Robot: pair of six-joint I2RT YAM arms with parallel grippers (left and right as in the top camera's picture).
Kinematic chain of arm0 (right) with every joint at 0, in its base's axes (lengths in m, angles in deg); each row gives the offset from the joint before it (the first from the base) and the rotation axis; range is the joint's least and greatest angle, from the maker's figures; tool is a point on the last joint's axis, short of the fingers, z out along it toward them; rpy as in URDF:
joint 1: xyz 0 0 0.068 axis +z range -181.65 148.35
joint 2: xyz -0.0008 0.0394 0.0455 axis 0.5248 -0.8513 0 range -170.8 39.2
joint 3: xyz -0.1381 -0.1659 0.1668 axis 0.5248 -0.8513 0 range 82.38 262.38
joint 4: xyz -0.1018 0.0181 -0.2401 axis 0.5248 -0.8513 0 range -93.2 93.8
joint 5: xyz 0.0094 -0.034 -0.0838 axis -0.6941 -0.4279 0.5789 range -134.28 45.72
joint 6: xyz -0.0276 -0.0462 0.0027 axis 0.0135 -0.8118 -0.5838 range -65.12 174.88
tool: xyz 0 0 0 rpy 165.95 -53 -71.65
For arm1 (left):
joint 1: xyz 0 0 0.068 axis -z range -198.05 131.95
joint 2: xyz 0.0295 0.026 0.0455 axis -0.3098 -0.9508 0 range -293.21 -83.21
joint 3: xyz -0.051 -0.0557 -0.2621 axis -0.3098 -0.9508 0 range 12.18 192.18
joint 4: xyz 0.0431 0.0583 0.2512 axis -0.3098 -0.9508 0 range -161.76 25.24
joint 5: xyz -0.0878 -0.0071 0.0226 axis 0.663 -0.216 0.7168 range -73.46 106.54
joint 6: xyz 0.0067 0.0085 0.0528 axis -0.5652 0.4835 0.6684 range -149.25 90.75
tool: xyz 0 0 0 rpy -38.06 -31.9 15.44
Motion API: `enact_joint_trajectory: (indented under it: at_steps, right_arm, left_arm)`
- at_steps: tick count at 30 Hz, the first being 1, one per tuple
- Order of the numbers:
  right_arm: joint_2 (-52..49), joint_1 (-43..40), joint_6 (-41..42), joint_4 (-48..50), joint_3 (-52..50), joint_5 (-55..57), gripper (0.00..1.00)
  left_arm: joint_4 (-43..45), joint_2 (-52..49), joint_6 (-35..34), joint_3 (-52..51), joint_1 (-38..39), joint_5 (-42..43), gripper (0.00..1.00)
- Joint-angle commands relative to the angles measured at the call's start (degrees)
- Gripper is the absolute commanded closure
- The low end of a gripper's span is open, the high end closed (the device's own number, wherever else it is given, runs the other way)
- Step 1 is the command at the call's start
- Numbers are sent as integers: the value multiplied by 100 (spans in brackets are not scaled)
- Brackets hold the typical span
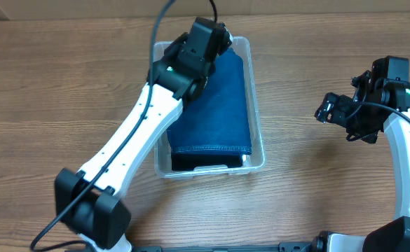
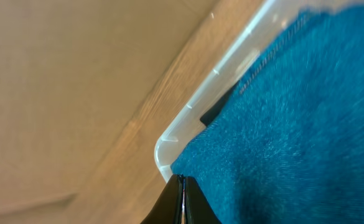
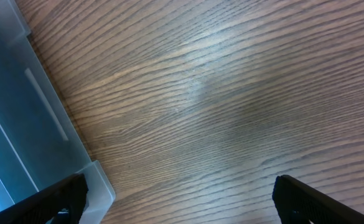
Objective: Pack container
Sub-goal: 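Press the denim towel flat inside the bin with the left gripper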
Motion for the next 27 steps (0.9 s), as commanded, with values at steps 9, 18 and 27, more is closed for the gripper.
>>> enact_joint_trajectory:
  at_steps: [9,18,27]
  right_arm:
    - [-9,11,-17,50,9,-46,0]
    - [-9,13,-17,46,9,-44,0]
    - [-9,11,-20,28,9,-42,0]
  left_arm:
    - [-730,-2035,-734,125,219,-1309,96]
    - [-1620,-3038,-2055,129,275,-2433,96]
    - [-1285,737,-3536,131,232,761,66]
